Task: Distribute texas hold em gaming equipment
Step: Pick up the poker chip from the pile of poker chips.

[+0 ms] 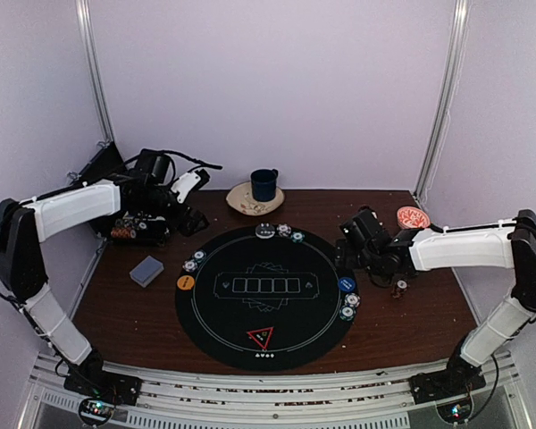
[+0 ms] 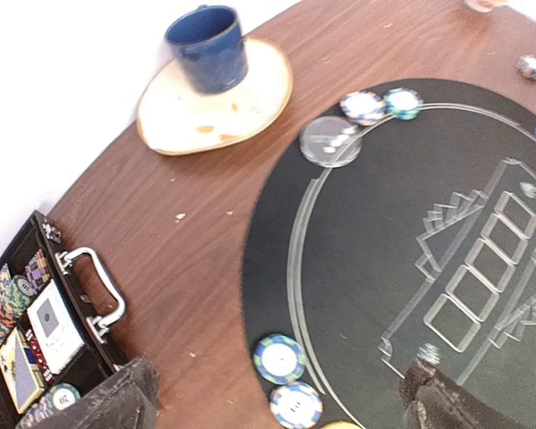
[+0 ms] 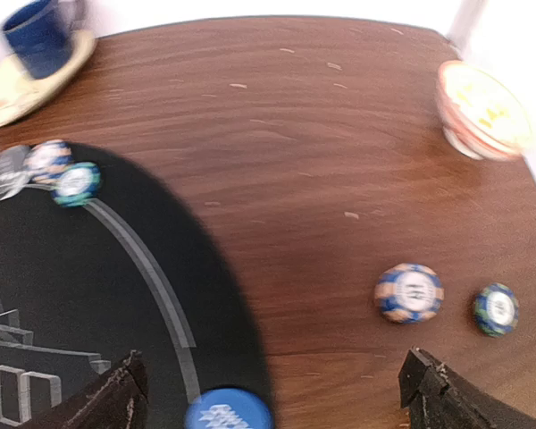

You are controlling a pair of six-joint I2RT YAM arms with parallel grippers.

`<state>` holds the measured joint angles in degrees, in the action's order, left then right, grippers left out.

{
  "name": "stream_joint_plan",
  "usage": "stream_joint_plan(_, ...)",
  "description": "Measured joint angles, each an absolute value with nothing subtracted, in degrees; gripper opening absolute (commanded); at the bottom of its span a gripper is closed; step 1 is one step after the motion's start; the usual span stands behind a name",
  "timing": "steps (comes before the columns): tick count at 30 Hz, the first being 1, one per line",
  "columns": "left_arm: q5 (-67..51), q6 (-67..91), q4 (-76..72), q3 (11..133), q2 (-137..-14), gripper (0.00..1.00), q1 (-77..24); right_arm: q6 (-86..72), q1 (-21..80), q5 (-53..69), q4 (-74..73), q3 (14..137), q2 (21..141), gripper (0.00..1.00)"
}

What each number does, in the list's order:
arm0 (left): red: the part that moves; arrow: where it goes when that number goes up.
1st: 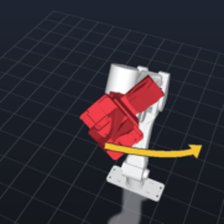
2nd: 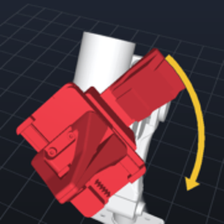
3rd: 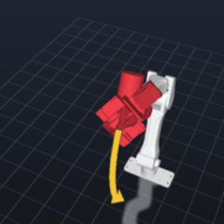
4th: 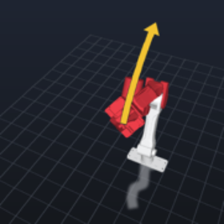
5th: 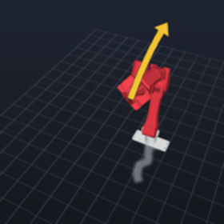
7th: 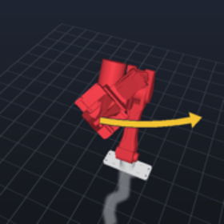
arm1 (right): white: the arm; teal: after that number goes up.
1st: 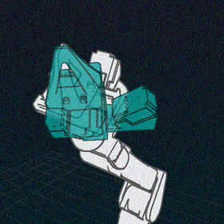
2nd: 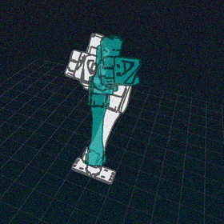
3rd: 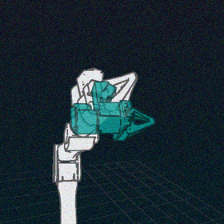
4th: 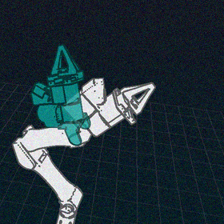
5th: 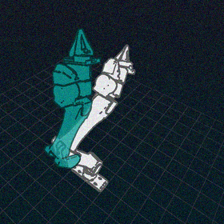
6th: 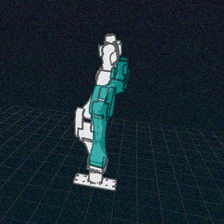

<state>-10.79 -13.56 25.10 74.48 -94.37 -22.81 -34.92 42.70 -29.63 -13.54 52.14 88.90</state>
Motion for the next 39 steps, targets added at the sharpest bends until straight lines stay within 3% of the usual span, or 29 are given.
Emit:
stream_joint_plan(11,-22.87,-17.80,15.75,54.89,-84.36,0.98,-22.81,-39.35,33.41,-31.62,-14.85,37.85,74.70,1.00)
stream_joint_plan(21,-29.74,-19.92,4.75,44.56,-75.96,0.98,-22.81,-39.77,28.88,-27.83,-11.99,34.13,74.24,0.96)
stream_joint_plan(39,-31.81,-19.81,-3.09,41.63,-74.48,0.98,-22.81,-42.00,28.86,-25.52,-10.76,27.94,72.36,0.80)
